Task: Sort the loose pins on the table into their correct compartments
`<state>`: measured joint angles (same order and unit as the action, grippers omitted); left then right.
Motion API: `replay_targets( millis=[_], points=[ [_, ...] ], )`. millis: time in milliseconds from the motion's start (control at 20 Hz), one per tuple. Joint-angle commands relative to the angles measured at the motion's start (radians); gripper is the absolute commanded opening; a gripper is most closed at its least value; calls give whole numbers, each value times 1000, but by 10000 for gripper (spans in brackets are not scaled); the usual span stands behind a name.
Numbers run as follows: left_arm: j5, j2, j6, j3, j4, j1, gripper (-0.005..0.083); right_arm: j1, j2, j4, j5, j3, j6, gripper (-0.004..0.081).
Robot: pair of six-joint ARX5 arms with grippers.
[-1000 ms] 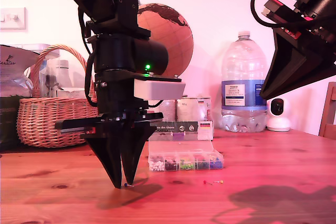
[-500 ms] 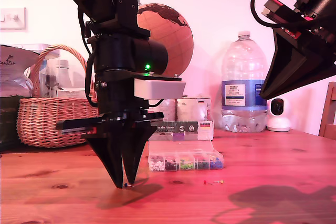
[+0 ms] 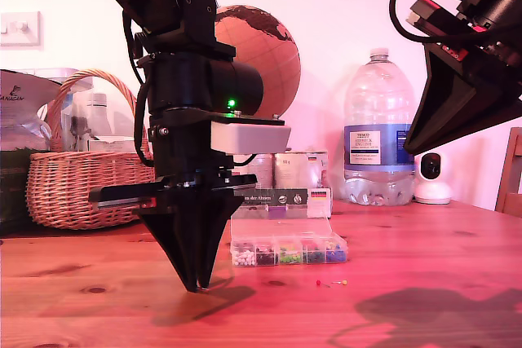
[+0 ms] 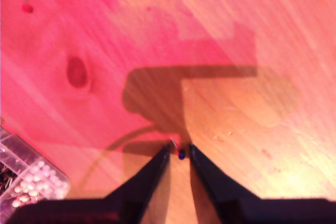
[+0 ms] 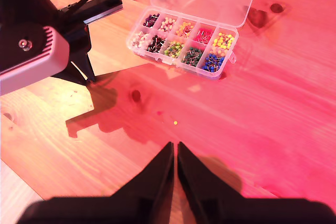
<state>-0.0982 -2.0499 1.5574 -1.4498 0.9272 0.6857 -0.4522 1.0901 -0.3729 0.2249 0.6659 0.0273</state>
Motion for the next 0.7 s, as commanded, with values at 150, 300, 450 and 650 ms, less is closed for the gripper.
replay_targets(
  millis=[150,300,450,650],
  points=[
    [3,-39,2,35,-1,8,57,3,-2,9,5,15,-2,-12],
    [3,-39,2,35,-1,8,56,3,-2,9,5,15,-2,-12],
    [19,-39,2,35,-2,7,40,3,-2,9,5,15,-2,-12],
    [29,-39,2,35,-2,6,3,3,-2,9,5,15,-2,-12]
  ],
)
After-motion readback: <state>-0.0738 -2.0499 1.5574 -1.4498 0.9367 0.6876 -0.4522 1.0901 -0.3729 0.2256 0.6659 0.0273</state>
